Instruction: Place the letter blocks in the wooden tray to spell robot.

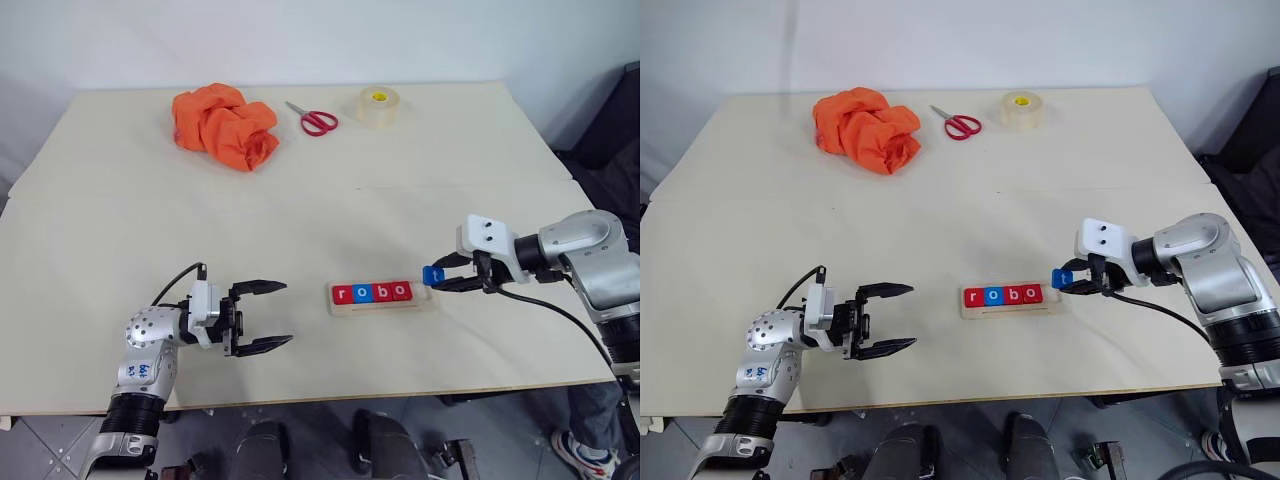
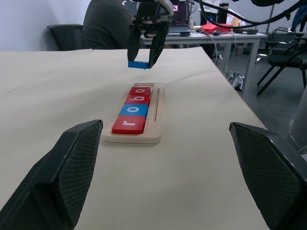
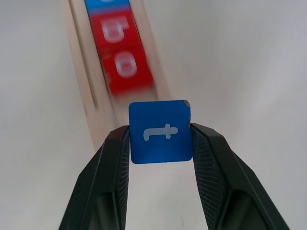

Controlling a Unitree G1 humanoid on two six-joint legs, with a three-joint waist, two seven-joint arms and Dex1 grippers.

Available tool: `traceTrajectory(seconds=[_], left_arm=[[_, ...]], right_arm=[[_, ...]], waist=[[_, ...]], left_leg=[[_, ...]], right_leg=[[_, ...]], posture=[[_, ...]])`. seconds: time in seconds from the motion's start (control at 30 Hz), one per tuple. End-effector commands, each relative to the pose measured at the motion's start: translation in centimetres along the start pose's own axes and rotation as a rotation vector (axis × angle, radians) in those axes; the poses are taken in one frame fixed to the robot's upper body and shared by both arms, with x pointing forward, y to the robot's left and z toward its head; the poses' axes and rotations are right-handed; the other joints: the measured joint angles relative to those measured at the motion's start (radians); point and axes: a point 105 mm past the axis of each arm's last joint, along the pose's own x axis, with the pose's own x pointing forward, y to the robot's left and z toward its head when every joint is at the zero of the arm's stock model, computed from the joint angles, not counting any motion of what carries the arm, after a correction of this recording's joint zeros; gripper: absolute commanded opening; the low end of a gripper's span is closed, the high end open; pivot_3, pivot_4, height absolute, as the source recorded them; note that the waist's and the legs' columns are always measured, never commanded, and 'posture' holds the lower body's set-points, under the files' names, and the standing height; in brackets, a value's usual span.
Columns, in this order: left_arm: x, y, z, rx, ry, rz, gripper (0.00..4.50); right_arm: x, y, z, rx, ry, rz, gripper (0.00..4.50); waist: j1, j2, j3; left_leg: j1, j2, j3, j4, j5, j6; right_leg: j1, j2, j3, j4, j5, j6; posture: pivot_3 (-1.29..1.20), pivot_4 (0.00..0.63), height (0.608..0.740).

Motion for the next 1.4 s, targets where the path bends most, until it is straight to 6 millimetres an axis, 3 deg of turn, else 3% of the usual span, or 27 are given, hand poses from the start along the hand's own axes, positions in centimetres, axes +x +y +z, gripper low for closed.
traceTrajectory(seconds=[0.03,0.33,0.9,1.2,1.4], left_arm=[[0.2,-0.2,0.3,0.019,-0.020,-0.006,4.50],[0.1,-0.7,0.4,0.021,-0.021,0.012,4.50],[0.2,-0.8,0.5,0.021,-0.019,0.032,4.50],[0.2,-0.7,0.5,0.021,-0.022,0.036,4.50],[0.3,-0.5,0.4,0.021,-0.024,0.037,4.50]], right_arm=[[0.2,0.3,1.2,-0.028,0.000,0.025,1.46],[1.4,0.0,1.1,-0.062,0.040,0.065,1.46],[1.6,-0.5,0.6,-0.097,0.083,0.104,1.46],[1.3,-0.5,1.4,-0.095,0.054,0.098,4.42],[0.3,-0.9,0.9,-0.068,0.058,0.048,4.42]], waist=[[-0.001,0.000,0.000],[-0.009,0.000,0.000],[-0.006,0.000,0.000],[-0.006,0.000,0.000],[-0.006,0.000,0.000]], left_leg=[[0.000,0.000,0.000,0.000,0.000,0.000],[0.000,0.000,0.001,0.000,0.000,0.000],[0.000,0.000,0.001,0.000,0.000,-0.001],[0.000,0.000,0.001,0.000,0.000,-0.001],[0.000,0.000,0.001,0.000,0.000,-0.001]], right_leg=[[0.000,0.000,0.000,0.000,0.000,0.000],[0.000,0.000,0.000,0.000,0.000,0.000],[-0.001,0.000,0.000,0.000,0.000,0.000],[-0.001,0.000,0.000,0.000,0.000,0.000],[-0.001,0.000,0.000,0.000,0.000,0.000]], posture=[[0.00,0.150,0.740],[0.00,0.150,0.740],[0.00,0.150,0.740],[0.00,0.150,0.740],[0.00,0.150,0.740]])
